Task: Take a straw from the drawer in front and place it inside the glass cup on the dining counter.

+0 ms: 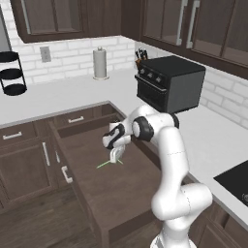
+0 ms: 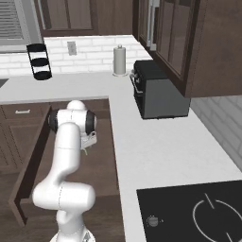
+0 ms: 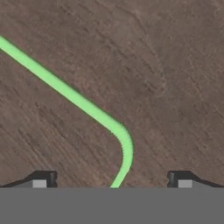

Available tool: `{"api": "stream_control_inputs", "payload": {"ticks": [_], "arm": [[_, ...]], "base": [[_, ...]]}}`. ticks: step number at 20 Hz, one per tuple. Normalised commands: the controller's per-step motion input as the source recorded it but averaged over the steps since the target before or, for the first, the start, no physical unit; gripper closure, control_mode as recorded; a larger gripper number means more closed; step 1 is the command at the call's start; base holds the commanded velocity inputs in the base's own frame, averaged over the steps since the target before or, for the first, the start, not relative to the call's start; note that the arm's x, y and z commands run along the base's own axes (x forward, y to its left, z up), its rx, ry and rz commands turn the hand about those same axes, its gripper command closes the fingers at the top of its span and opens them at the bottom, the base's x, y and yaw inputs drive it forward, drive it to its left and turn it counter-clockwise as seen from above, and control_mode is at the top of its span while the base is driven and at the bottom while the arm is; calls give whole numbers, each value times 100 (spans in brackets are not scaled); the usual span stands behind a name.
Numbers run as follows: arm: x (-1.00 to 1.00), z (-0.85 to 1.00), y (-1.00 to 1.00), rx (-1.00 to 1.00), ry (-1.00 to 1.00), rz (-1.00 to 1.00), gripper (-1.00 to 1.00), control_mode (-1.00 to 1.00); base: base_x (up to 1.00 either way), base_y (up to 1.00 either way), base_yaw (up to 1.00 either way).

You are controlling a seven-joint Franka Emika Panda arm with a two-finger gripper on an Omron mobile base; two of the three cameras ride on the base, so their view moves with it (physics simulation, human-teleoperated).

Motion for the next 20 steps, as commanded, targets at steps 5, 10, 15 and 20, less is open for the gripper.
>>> {"api": "stream_control_inputs", "payload": {"ticks": [5, 10, 15, 20], "arm": [[-18, -49, -5, 0, -10, 7, -100, -100], [10, -49, 0, 0, 0, 2, 100, -100], [17, -45, 0, 0, 2, 0, 100, -100], [-2, -49, 0, 0, 2, 0, 100, -100]], "base": [[0, 0, 0], [0, 0, 0], [0, 0, 0], [0, 0, 0]]}}
